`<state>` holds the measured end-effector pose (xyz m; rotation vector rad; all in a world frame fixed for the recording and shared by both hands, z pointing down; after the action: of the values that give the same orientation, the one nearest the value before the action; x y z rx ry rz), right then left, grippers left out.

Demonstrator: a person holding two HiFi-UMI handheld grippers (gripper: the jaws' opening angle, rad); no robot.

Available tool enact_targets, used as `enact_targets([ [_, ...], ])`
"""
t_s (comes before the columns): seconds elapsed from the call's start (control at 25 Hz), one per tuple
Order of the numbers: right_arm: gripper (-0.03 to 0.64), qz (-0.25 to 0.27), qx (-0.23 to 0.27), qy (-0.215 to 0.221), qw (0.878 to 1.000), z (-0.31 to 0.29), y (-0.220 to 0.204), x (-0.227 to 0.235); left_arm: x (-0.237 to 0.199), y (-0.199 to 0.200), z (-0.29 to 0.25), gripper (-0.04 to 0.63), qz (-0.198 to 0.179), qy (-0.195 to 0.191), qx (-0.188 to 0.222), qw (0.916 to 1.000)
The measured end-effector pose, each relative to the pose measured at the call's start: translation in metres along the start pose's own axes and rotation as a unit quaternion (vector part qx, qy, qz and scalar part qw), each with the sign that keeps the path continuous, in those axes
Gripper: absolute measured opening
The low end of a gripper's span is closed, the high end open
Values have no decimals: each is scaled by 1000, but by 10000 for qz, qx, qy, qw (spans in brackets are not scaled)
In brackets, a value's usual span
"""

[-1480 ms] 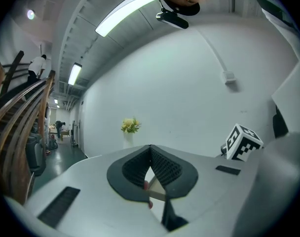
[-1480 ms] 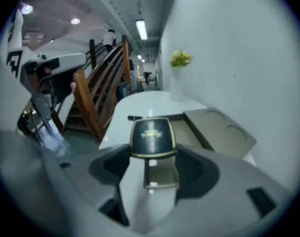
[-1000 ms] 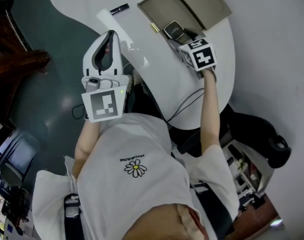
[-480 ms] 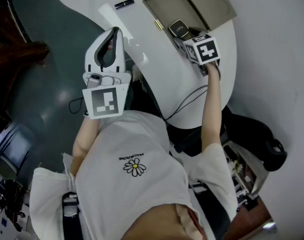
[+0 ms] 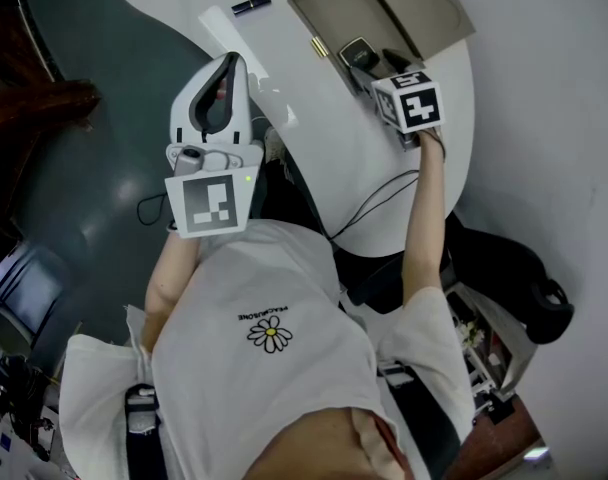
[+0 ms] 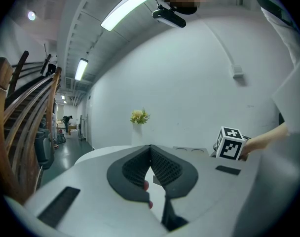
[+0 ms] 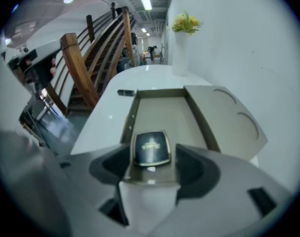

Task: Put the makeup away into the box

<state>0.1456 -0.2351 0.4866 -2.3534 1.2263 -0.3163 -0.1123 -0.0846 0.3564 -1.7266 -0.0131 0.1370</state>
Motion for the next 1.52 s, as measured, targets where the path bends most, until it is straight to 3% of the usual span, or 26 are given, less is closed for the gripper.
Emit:
enact_targets([
  [0.12, 301, -264, 498, 96, 9984, 18, 8, -1, 1, 3, 3, 20, 14, -6, 49, 10000],
  [0.24, 301, -688, 1551, 504, 9842, 49, 21, -9, 3, 7, 5, 20, 25, -18, 123, 9999],
  [0.32, 289, -1018, 2420, 814, 9615, 73, 29, -16, 4, 12, 7, 20, -6, -51, 214, 9998],
  [0.4, 222, -1373, 3187, 990, 9326, 97, 36, -24, 7, 19, 10, 20, -25, -92, 355, 9993],
  [0.52, 190, -1733, 4036, 1176, 8907, 129, 43, -39, 11, 31, 16, 20, -16, -157, 610, 9980],
  [0.64, 172, -1749, 4525, 972, 8691, 155, 47, -58, 16, 42, 23, 20, -48, -246, 818, 9963],
  [0.88, 120, -1497, 4974, 211, 8542, 191, 53, -107, 26, 55, 39, 20, -32, -362, 1140, 9928],
  [1.04, 91, -1422, 5175, 74, 8437, 201, 56, -134, 28, 60, 49, 20, -30, -369, 1278, 9911],
  [1.52, 35, -1371, 5147, -28, 8464, 202, 63, -166, 17, 65, 74, 20, 15, -108, 1453, 9893],
])
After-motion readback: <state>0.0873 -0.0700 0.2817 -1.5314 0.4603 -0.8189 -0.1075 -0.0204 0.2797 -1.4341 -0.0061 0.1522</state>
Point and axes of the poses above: the fingertips, and each gripper's own axes: z backward along the fingers, x to its right, y out of its top, the point moved 10 cm from there along z, backward along the fingers, and after that the axes turned 5 degrees about z, right-handed, at the moved point
